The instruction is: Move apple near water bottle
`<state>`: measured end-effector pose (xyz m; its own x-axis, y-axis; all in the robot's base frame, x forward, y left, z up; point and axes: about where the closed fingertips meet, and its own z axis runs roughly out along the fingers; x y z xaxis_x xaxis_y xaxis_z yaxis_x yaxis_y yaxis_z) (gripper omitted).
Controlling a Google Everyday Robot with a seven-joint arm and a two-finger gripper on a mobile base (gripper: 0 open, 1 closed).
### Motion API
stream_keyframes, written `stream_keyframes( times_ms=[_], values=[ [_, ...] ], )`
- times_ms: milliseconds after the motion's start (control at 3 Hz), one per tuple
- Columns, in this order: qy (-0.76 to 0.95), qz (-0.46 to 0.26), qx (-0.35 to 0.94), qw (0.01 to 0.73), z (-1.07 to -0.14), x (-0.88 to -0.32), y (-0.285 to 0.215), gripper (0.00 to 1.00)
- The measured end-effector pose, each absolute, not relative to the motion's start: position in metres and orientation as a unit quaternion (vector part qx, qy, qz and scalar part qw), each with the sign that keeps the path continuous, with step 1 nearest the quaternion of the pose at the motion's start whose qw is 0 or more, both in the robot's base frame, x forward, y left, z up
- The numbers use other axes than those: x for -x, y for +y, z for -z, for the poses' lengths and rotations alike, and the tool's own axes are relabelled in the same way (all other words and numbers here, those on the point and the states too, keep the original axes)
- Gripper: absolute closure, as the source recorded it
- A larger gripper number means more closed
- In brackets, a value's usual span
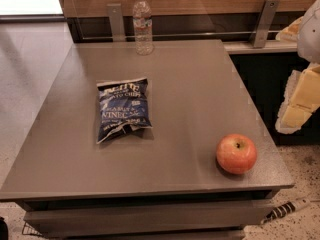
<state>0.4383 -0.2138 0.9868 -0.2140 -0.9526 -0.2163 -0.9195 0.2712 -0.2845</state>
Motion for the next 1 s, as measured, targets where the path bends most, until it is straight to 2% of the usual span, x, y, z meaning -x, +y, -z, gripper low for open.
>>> stream_keyframes(
  times_ms=[333,1000],
  values=[
    [0.778,0.043,0.601,0.178,-0.986,-0.438,-0.214,0.00],
    [0.776,-0.063,0.580,0.240,-0.951,-0.419,-0.235,0.00]
  ],
)
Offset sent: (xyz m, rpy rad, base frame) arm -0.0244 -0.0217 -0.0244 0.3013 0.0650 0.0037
